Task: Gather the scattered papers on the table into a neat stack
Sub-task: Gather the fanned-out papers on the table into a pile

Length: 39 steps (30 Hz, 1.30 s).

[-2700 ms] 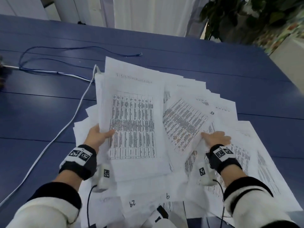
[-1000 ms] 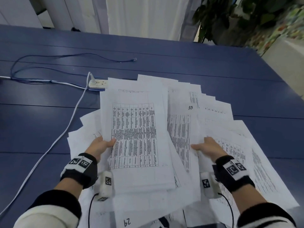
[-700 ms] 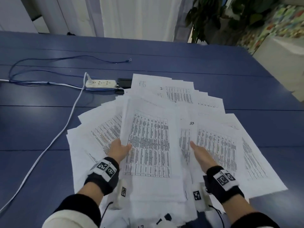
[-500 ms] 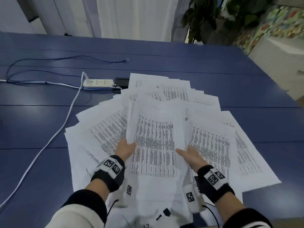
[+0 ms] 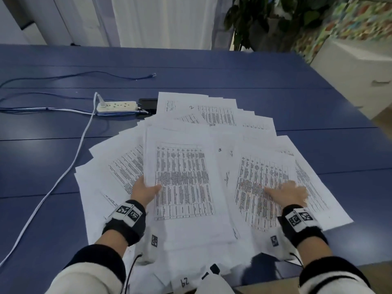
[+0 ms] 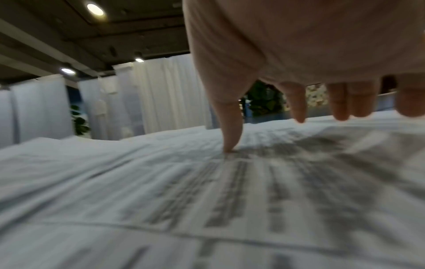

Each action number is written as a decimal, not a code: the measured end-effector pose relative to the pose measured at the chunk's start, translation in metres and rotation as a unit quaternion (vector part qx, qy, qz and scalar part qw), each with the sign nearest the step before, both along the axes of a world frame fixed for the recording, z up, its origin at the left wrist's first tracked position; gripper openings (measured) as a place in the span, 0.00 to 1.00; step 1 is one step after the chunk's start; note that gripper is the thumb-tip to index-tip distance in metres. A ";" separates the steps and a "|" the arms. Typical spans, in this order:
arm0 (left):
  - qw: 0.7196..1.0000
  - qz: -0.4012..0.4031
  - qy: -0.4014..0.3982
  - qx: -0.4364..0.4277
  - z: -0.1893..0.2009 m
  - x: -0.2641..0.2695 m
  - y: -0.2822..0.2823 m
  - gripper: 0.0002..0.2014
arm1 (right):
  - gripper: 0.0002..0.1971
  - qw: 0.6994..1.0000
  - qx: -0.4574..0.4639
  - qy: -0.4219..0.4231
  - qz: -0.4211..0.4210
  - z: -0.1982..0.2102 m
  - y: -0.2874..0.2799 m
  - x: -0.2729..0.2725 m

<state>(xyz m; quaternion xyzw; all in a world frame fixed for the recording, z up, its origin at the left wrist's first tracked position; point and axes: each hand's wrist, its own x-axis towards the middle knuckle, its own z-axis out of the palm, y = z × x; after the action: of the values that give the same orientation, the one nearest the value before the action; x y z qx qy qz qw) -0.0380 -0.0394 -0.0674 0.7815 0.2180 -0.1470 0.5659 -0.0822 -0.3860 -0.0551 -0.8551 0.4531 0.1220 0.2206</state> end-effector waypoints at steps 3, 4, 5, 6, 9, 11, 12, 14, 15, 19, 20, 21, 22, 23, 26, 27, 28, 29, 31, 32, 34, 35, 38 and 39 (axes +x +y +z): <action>1.000 0.008 0.008 -0.017 -0.001 0.003 0.011 0.27 | 0.59 0.998 0.013 0.047 -0.047 0.002 -0.018 -0.007; 1.000 0.010 0.012 -0.026 -0.002 0.004 0.014 0.27 | 0.60 0.997 0.021 0.044 -0.052 0.000 -0.020 -0.004; 0.999 0.010 0.017 -0.036 -0.004 0.005 0.015 0.27 | 0.61 0.998 0.019 0.041 -0.052 -0.001 -0.018 -0.001; 0.999 0.010 0.024 -0.045 -0.005 0.006 0.017 0.27 | 0.61 0.998 0.015 0.038 -0.045 -0.002 -0.015 0.003; 0.997 0.008 0.037 -0.066 -0.008 0.010 0.023 0.26 | 0.63 0.999 0.014 0.028 -0.015 -0.003 -0.007 0.021; 0.996 0.004 0.038 -0.076 -0.010 0.011 0.027 0.25 | 0.64 0.999 0.032 0.021 -0.004 -0.007 -0.006 0.033; 0.996 0.001 0.039 -0.080 -0.010 0.011 0.029 0.25 | 0.59 0.999 0.033 0.013 0.004 -0.011 -0.007 0.039; 0.996 -0.006 0.040 -0.085 -0.010 0.013 0.030 0.25 | 0.38 0.999 0.037 -0.021 0.028 -0.007 0.003 0.047; 0.995 -0.011 0.037 -0.088 -0.010 0.013 0.029 0.25 | 0.30 0.998 0.043 -0.035 0.038 -0.003 0.012 0.050; 0.994 -0.029 0.040 -0.100 -0.013 0.017 0.024 0.26 | 0.32 0.989 0.113 -0.075 0.052 -0.005 0.039 0.064; 0.993 -0.035 0.041 -0.104 -0.013 0.017 0.023 0.27 | 0.37 0.987 0.128 -0.080 0.054 -0.004 0.044 0.066; 0.992 -0.038 0.042 -0.110 -0.013 0.018 0.024 0.26 | 0.39 0.983 0.150 -0.087 0.054 -0.005 0.045 0.069; 0.991 -0.043 0.041 -0.118 -0.014 0.018 0.025 0.26 | 0.39 0.978 0.175 -0.106 0.044 -0.004 0.044 0.070; 0.991 -0.044 0.040 -0.124 -0.014 0.018 0.026 0.26 | 0.37 0.972 0.196 -0.124 0.026 -0.002 0.041 0.072; 0.990 -0.011 0.023 -0.138 -0.017 0.017 0.037 0.24 | 0.24 0.961 0.214 -0.172 -0.011 0.000 0.014 0.071; 0.990 0.008 0.016 -0.141 -0.019 0.017 0.042 0.22 | 0.20 0.960 0.220 -0.175 -0.011 0.000 0.005 0.070; 0.989 0.027 0.009 -0.142 -0.020 0.017 0.046 0.20 | 0.18 0.959 0.228 -0.169 -0.014 0.000 -0.001 0.068; 0.989 0.046 0.006 -0.138 -0.021 0.019 0.050 0.19 | 0.15 0.956 0.243 -0.161 -0.015 0.003 -0.002 0.065; 0.989 0.066 0.002 -0.136 -0.022 0.022 0.053 0.19 | 0.06 0.953 0.263 -0.154 -0.001 0.003 0.001 0.063; 0.989 0.066 0.002 -0.134 -0.022 0.024 0.054 0.20 | 0.06 0.951 0.263 -0.161 0.002 0.003 0.005 0.063; 0.991 0.062 0.008 -0.122 -0.025 0.026 0.054 0.22 | 0.09 0.951 0.243 -0.191 0.006 0.003 0.010 0.066; 0.991 0.063 0.013 -0.119 -0.026 0.027 0.055 0.23 | 0.13 0.951 0.233 -0.202 0.007 0.002 0.010 0.069; 0.991 0.049 0.021 -0.125 -0.027 0.027 0.054 0.23 | 0.15 0.950 0.228 -0.211 0.028 0.002 0.013 0.078; 0.990 0.042 0.023 -0.130 -0.027 0.027 0.052 0.24 | 0.15 0.949 0.234 -0.206 0.040 0.001 0.016 0.081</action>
<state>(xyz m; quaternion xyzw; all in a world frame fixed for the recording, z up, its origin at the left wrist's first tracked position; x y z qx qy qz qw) -0.0110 0.0123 -0.0942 0.6877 0.2424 -0.1679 0.6634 -0.0010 -0.3704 -0.0544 -0.8034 0.3219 0.0545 0.4979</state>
